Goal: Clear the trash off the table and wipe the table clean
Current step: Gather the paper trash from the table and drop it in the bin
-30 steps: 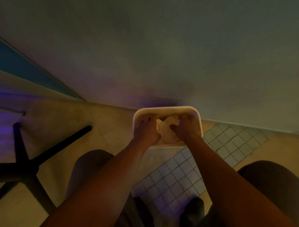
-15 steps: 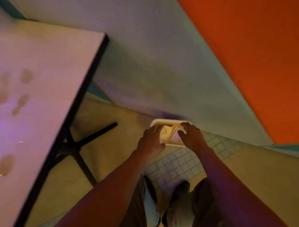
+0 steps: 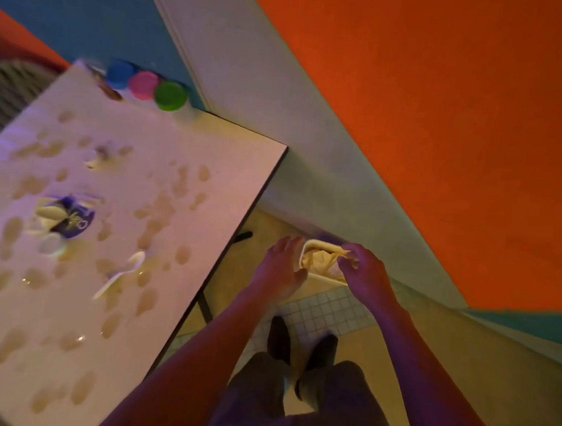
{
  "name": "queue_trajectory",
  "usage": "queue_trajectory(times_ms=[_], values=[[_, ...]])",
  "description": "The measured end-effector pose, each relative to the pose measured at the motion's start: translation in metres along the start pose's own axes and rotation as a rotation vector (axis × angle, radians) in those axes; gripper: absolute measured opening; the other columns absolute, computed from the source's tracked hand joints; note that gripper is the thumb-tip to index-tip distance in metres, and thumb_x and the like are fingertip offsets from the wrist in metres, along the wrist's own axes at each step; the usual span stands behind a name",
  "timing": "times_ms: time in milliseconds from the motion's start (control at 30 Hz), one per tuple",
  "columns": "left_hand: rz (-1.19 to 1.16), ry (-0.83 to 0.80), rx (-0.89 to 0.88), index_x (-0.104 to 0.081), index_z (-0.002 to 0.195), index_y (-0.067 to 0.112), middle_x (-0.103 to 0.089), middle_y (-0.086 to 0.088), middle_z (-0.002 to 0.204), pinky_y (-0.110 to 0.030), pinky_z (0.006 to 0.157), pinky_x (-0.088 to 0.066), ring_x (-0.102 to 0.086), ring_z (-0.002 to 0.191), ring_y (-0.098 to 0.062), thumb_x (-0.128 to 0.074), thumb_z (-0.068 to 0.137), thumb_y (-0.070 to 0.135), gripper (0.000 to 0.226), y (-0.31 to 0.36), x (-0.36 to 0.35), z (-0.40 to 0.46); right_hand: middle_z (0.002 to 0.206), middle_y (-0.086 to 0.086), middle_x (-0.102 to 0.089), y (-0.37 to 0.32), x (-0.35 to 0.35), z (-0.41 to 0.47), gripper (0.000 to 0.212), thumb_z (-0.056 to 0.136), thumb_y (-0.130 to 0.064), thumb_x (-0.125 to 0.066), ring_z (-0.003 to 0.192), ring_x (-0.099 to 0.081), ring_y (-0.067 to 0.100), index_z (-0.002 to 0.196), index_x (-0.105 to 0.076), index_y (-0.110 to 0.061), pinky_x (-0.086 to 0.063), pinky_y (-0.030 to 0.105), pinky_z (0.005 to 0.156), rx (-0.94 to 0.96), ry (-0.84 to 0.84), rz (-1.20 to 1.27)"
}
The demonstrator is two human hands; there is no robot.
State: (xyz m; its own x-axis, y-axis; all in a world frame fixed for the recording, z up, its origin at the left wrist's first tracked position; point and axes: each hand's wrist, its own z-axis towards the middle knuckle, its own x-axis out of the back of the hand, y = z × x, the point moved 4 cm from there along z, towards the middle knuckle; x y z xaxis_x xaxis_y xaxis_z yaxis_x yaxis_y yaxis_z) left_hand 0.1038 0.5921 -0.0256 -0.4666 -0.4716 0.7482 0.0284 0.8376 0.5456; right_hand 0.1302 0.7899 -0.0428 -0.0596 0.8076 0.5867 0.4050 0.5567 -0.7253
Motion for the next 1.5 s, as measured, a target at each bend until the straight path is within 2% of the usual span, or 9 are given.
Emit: queue_trajectory(times_ms=[100,200,267,333,400,633,900,1100,1500], values=[[-0.064,0.075,0.032,-0.032,0.152,0.028,-0.034,-0.002,0.155,-0.04,0.109,-0.04,-0.038,0.139,-0.026,-0.069,0.086,0.033,0.075,0.0,0.027,-0.025,0.118,0.002,-0.068,-0.029,0.008,-0.016,0.031,0.091,-0.021,-0.067,0.105,-0.065,0.021,0.121,-0.064,-0.021,-0.05,0.034,0.092,0.067,0.005,0.006],[-0.087,0.156,0.061,-0.033,0.152,0.026,-0.034,-0.004,0.154,-0.039,0.112,-0.037,-0.038,0.139,-0.026,-0.068,0.088,0.032,0.073,-0.002,0.05,-0.047,0.118,0.0,-0.068,-0.052,0.008,-0.024,0.032,0.091,-0.021,-0.068,0.103,-0.066,0.019,0.122,-0.064,-0.02,-0.047,0.028,0.088,0.137,-0.032,-0.006],[-0.089,0.206,0.113,-0.033,0.152,0.026,-0.033,-0.004,0.155,-0.037,0.112,-0.034,-0.036,0.139,-0.025,-0.067,0.09,0.031,0.071,-0.008,0.062,-0.067,0.116,0.002,-0.069,-0.063,0.001,-0.028,0.031,0.09,-0.021,-0.07,0.098,-0.067,0.018,0.12,-0.065,-0.019,-0.049,0.028,0.087,0.172,-0.06,-0.01],[-0.111,0.256,0.168,-0.035,0.151,0.029,-0.034,-0.002,0.153,-0.039,0.11,-0.038,-0.039,0.136,-0.026,-0.066,0.091,0.033,0.068,-0.019,0.068,-0.087,0.113,0.004,-0.07,-0.074,-0.008,-0.032,0.029,0.089,-0.02,-0.071,0.091,-0.067,0.017,0.118,-0.066,-0.018,-0.047,0.025,0.083,0.207,-0.094,-0.025],[-0.131,0.299,0.224,-0.036,0.149,0.032,-0.035,-0.001,0.151,-0.04,0.105,-0.043,-0.042,0.132,-0.025,-0.066,0.091,0.034,0.065,-0.031,0.072,-0.107,0.114,0.006,-0.07,-0.086,-0.018,-0.036,0.03,0.09,-0.02,-0.07,0.091,-0.067,0.02,0.119,-0.065,-0.016,-0.048,0.027,0.083,0.259,-0.128,-0.046],[-0.167,0.39,0.423,-0.039,0.147,0.034,-0.037,-0.001,0.149,-0.044,0.099,-0.048,-0.045,0.128,-0.025,-0.065,0.091,0.034,0.061,-0.074,0.077,-0.167,0.125,0.009,-0.065,-0.126,-0.06,-0.047,0.034,0.092,-0.023,-0.066,0.114,-0.062,0.027,0.125,-0.064,-0.016,-0.049,0.042,0.1,0.356,-0.327,-0.126],[-0.225,0.511,0.589,-0.042,0.146,0.031,-0.041,-0.004,0.148,-0.042,0.105,-0.043,-0.044,0.131,-0.026,-0.065,0.091,0.034,0.059,-0.131,0.088,-0.221,0.119,0.008,-0.067,-0.175,-0.126,-0.061,0.032,0.091,-0.026,-0.066,0.108,-0.063,0.025,0.123,-0.065,-0.019,-0.05,0.033,0.091,0.495,-0.481,-0.308],[-0.248,0.514,0.685,-0.046,0.143,0.032,-0.045,-0.003,0.144,-0.042,0.102,-0.045,-0.045,0.129,-0.026,-0.064,0.091,0.034,0.055,-0.188,0.1,-0.232,0.114,0.006,-0.066,-0.212,-0.179,-0.062,0.031,0.093,-0.03,-0.063,0.098,-0.064,0.022,0.122,-0.064,-0.021,-0.051,0.033,0.086,0.553,-0.558,-0.379],[-0.211,0.456,0.717,-0.048,0.14,0.033,-0.048,0.004,0.139,-0.042,0.09,-0.051,-0.047,0.126,-0.025,-0.056,0.093,0.035,0.048,-0.272,0.145,-0.189,0.116,0.002,-0.065,-0.272,-0.271,-0.037,0.031,0.093,-0.032,-0.062,0.101,-0.061,0.018,0.123,-0.063,-0.025,-0.043,0.026,0.081,0.528,-0.616,-0.498]])
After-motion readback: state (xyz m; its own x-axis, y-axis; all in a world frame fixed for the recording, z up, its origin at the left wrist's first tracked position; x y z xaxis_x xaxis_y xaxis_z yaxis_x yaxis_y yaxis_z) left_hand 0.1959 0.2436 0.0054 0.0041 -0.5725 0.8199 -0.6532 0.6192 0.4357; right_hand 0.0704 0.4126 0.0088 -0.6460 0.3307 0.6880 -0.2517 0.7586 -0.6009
